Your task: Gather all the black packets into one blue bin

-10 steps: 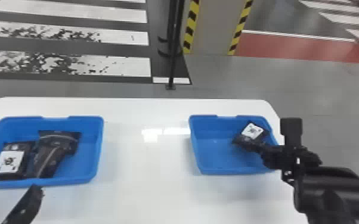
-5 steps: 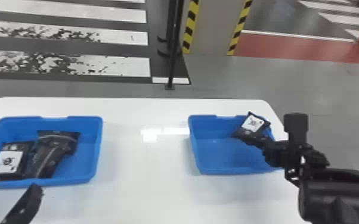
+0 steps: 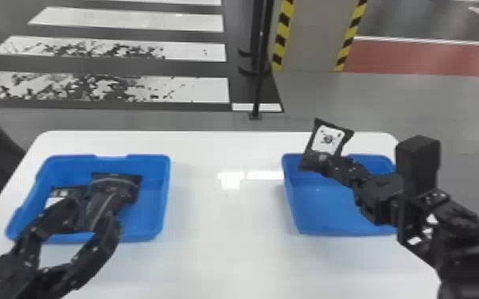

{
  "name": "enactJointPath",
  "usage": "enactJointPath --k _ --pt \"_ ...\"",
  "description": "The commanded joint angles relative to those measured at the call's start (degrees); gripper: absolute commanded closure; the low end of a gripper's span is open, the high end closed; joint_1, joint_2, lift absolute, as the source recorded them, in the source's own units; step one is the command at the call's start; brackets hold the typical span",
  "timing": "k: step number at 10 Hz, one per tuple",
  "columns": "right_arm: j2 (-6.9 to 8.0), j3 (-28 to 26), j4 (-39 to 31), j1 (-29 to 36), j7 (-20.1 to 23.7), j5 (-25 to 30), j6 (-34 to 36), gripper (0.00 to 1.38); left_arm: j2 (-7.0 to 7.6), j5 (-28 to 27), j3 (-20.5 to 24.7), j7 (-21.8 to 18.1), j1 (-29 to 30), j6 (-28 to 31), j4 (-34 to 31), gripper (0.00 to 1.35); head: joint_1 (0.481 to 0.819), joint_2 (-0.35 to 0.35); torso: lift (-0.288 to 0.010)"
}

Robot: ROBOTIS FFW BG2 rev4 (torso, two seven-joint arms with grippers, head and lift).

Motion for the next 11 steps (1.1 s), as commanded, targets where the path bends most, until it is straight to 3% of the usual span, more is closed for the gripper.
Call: enactJointPath --k 1,3,5,9,11 --pt "-0.86 4.3 -4.1 1.9 0.2 -0.6 0.0 1.28 1.38 2.6 -1.5 -1.0 -3.9 5.2 0.1 0.14 0.695 -0.036 -0.110" --pt "-2.17 9.3 -7.9 3.2 0.4 -0.9 -0.1 1.28 2.79 9.4 -6.0 -3.3 -11.4 11.1 4.9 0.14 0.695 -0.003 -0.110" --pt "-3.05 13.6 -10.3 3.7 0.6 -1.2 -0.7 1.28 3.14 14.6 -10.5 -4.3 -19.0 15.6 10.1 0.15 0.695 0.021 -0.110" --pt "-3.76 17.2 -12.8 5.3 1.8 -1.6 -1.1 1.28 3.49 29.6 -21.0 -4.5 -29.4 12.9 19.8 0.15 0.695 0.013 -0.110" --pt "-3.76 18.2 -13.7 6.0 2.2 -1.4 -0.9 1.28 3.23 32.5 -24.0 -4.0 -32.6 11.9 22.5 0.15 0.695 0.007 -0.110"
